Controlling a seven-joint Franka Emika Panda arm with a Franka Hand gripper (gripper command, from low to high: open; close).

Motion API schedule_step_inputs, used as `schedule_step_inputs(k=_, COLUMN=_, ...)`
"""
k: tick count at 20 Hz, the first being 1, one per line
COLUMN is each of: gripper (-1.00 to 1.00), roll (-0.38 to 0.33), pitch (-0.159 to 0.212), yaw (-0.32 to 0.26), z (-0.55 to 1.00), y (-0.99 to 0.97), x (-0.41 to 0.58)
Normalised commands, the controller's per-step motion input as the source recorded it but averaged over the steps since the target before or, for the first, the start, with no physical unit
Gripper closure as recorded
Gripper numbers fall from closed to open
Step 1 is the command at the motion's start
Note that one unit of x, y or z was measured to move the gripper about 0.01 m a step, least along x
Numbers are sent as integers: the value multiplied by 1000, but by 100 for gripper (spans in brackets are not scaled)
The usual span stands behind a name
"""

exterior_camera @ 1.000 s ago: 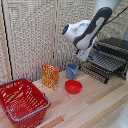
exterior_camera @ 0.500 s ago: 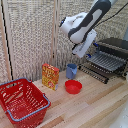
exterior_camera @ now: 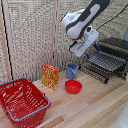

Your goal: Extend the gripper towards the oven tray handle. Grasp the handle and carefully pull the tray out of the oven. Move the gripper above the red bowl. Grab the red bowl gently. Lift the bowl and place it onto the oven tray.

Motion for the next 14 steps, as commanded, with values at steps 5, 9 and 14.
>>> schedule_step_inputs(k=5, gripper=-100, roll=215, pitch=-107, yaw=-220, z=0, y=277, x=0)
schedule_step_inputs(k=9, gripper=-100, roll=204, pitch=-179, yaw=-180, z=-14, y=370, x=0)
schedule_step_inputs(k=14, gripper=-100, roll=173, pitch=-219, yaw=-169, z=-102, y=425, x=0)
